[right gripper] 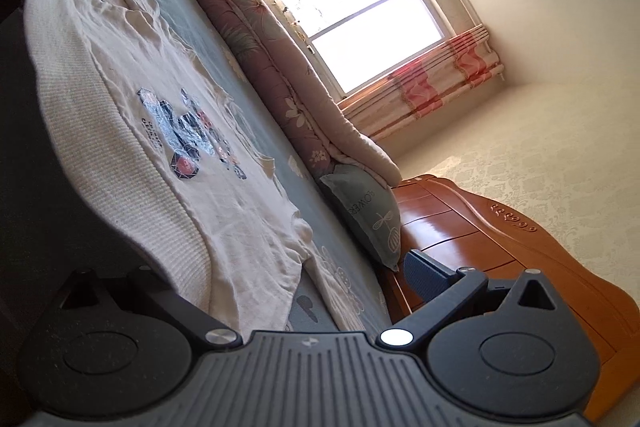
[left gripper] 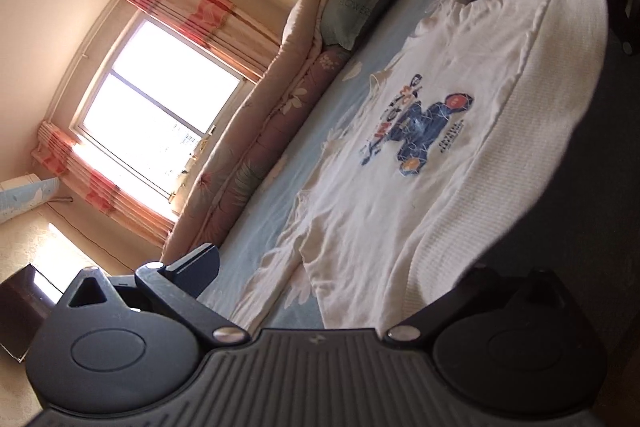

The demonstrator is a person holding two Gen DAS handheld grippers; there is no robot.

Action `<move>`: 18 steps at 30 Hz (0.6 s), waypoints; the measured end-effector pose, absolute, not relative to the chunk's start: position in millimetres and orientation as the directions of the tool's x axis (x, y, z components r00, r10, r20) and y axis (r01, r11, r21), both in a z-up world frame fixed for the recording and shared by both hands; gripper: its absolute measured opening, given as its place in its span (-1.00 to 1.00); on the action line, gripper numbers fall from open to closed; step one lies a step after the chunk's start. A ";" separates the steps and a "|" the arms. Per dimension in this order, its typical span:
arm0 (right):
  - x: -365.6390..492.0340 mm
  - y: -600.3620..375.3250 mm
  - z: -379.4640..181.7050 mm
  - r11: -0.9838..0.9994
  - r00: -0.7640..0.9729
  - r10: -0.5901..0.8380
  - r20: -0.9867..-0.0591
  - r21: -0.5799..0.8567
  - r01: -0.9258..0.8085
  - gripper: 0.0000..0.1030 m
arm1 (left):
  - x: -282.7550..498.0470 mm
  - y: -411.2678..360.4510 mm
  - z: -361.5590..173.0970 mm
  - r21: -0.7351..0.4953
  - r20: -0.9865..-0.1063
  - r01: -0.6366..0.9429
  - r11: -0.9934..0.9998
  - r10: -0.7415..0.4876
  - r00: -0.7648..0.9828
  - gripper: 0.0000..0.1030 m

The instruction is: Fold clothes

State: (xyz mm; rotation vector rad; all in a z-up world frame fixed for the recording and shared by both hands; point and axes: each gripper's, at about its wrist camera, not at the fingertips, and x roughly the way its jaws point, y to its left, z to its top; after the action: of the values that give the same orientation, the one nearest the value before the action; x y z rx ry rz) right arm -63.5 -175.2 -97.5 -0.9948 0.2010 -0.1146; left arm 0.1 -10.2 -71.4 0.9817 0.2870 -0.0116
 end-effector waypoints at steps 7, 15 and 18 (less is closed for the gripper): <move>-47.4 -175.0 -92.8 0.504 0.977 -0.191 -0.091 -0.863 0.018 1.00 | 21.4 -11.3 -61.8 0.829 -0.266 0.180 0.529 0.089 0.960 0.99; -12.5 -178.0 -85.7 0.482 0.977 -0.194 -0.093 -0.876 0.012 1.00 | 57.8 -11.7 -53.5 0.829 -0.270 0.194 0.525 0.072 0.960 0.99; -3.1 -178.6 -83.0 0.488 0.974 -0.204 -0.095 -0.873 0.017 1.00 | 63.6 -12.1 -52.6 0.825 -0.266 0.188 0.533 0.073 0.961 0.99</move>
State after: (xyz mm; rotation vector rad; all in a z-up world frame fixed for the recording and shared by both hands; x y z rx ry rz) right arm -3.1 -178.6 -83.0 -1.0546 0.1961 -0.1352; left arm 63.6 -12.1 -52.6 1.0101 0.2829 -0.0697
